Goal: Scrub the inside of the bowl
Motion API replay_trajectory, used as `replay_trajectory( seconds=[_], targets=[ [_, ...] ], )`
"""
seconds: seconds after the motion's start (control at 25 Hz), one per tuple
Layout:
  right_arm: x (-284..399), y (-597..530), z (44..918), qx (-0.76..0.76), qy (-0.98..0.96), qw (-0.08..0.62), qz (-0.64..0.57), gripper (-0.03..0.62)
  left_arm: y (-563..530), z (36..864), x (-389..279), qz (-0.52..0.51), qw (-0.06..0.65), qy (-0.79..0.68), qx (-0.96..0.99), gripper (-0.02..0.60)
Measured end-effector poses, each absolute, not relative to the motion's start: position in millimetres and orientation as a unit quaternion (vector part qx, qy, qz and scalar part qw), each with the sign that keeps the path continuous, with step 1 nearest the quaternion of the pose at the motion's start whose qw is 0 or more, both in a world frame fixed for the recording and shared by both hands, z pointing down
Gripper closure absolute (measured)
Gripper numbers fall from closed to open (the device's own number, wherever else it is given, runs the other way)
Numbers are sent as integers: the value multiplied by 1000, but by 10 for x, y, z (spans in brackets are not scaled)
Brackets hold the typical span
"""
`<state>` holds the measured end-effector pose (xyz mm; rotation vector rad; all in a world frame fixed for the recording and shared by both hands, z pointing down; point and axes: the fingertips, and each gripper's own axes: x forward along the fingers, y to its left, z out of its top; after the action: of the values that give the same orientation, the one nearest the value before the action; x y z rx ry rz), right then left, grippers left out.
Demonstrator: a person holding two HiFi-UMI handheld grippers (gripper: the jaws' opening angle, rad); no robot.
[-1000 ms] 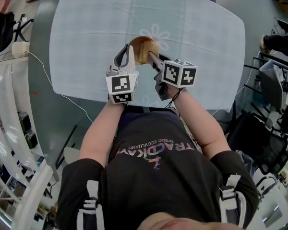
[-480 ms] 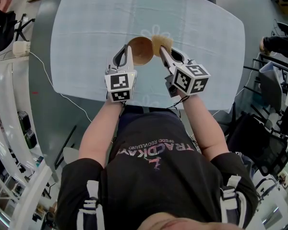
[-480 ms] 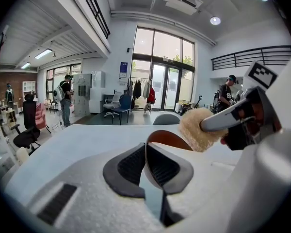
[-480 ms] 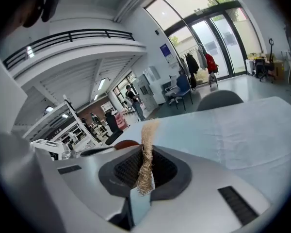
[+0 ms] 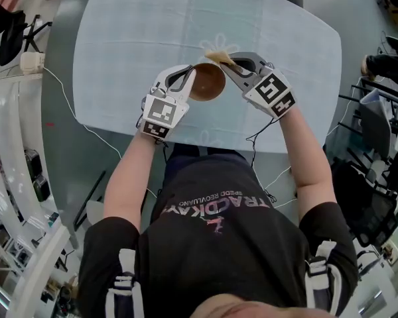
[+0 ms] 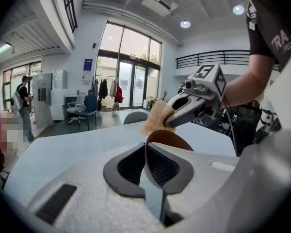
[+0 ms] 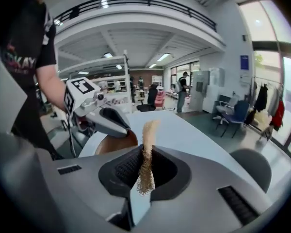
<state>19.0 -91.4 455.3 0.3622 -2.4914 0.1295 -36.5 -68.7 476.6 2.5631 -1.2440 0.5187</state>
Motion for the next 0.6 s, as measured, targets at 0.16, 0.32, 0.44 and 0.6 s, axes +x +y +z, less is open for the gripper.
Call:
replay_trajectory(
  seconds=[0.16, 0.32, 0.44, 0.6],
  targets=[
    [123, -810, 4665, 41, -929, 364, -57, 562, -587, 4761, -209, 192, 101, -350, 911, 555],
    [128, -606, 4844, -64, -887, 424, -175, 562, -482, 4737, -95, 220, 69, -279, 932, 554],
    [134, -528, 4931, -100, -862, 441, -227, 562, -461, 4763, -75, 236, 58, -257, 936, 555],
    [154, -580, 4925, -83, -864, 442, -225, 562, -534, 4730, -137, 222, 68, -283, 931, 555]
  ],
)
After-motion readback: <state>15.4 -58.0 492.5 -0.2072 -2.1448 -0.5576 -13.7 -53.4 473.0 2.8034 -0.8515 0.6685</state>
